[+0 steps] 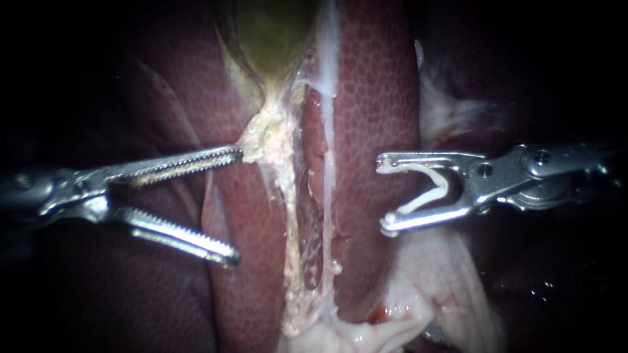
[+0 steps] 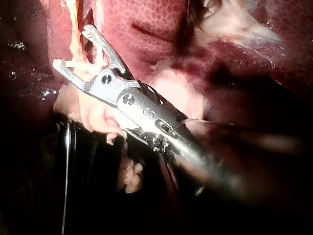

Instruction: Grabbing gallbladder

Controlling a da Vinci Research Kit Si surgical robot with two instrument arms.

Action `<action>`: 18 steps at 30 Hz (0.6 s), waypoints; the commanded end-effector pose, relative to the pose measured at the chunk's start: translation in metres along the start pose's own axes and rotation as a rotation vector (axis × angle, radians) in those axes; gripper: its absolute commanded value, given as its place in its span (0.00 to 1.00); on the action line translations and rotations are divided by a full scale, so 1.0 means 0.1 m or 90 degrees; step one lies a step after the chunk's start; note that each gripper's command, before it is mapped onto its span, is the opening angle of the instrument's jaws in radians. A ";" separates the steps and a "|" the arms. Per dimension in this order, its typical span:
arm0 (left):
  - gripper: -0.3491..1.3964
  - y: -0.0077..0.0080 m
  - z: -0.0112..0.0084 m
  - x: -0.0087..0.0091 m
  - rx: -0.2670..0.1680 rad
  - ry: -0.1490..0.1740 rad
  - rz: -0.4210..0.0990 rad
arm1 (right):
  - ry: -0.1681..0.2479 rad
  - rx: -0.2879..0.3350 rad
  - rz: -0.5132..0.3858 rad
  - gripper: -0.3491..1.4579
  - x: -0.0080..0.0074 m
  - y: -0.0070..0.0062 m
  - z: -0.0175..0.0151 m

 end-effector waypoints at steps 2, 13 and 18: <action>0.64 0.000 -0.001 -0.001 0.000 0.000 0.000 | 0.000 0.000 0.000 0.51 0.000 0.000 0.000; 0.64 0.007 -0.007 -0.010 -0.008 0.001 -0.004 | 0.000 0.000 0.000 0.52 0.000 0.000 0.000; 0.64 0.018 -0.010 -0.016 -0.025 -0.002 -0.009 | 0.000 0.000 0.000 0.52 0.000 0.000 0.000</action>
